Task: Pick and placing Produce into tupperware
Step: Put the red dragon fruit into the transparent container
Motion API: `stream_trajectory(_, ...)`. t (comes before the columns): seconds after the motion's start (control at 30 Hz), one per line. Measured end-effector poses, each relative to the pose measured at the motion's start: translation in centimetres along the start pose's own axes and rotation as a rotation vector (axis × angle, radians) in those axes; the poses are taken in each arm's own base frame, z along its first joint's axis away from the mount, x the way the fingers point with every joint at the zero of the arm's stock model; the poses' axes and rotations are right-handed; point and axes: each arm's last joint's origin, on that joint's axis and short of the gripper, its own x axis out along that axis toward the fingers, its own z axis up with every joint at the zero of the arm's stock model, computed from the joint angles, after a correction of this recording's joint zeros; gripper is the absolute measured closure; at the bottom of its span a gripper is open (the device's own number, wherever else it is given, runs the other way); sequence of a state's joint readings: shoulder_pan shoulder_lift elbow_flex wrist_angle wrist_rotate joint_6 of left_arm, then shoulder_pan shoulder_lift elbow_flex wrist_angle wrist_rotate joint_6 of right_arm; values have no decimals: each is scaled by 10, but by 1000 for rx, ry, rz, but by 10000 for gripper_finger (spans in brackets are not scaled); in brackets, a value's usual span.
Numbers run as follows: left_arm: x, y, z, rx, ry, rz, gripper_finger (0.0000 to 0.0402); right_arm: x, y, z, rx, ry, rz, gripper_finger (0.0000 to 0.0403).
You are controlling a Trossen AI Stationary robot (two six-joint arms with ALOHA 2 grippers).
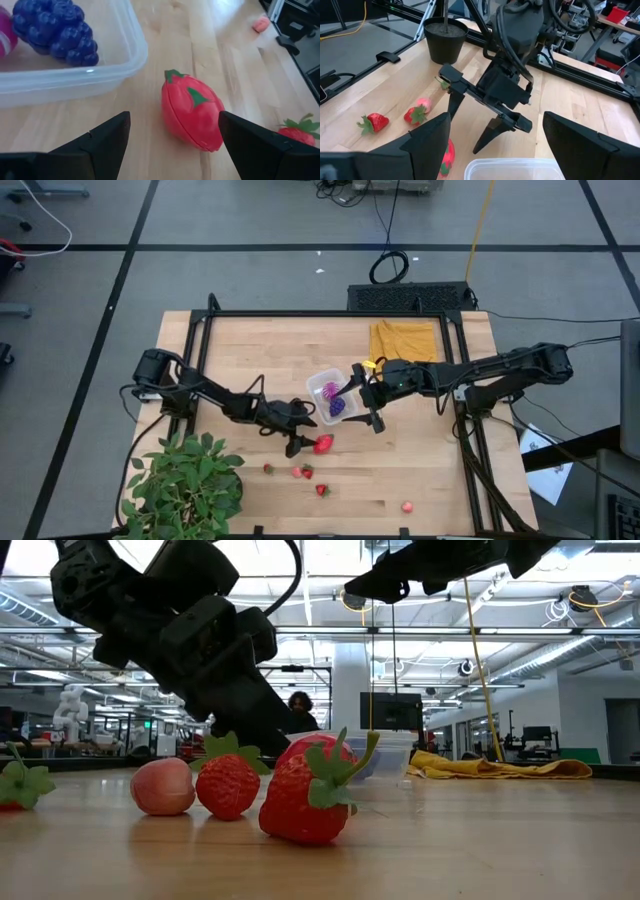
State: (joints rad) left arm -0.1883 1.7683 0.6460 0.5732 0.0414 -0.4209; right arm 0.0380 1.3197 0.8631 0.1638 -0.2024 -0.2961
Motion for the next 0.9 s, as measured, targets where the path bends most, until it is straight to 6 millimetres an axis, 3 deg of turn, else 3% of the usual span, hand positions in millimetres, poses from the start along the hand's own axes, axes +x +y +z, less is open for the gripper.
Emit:
stream_trajectory(0.43, 0, -15, -6, -38, -11, 13, 94, 0, 0, 0, -2, 4, 1, 96)
stream_trajectory(0.9, 0, -18, -8, -68, -22, 28, 94, 0, 0, 0, -2, 4, 1, 96)
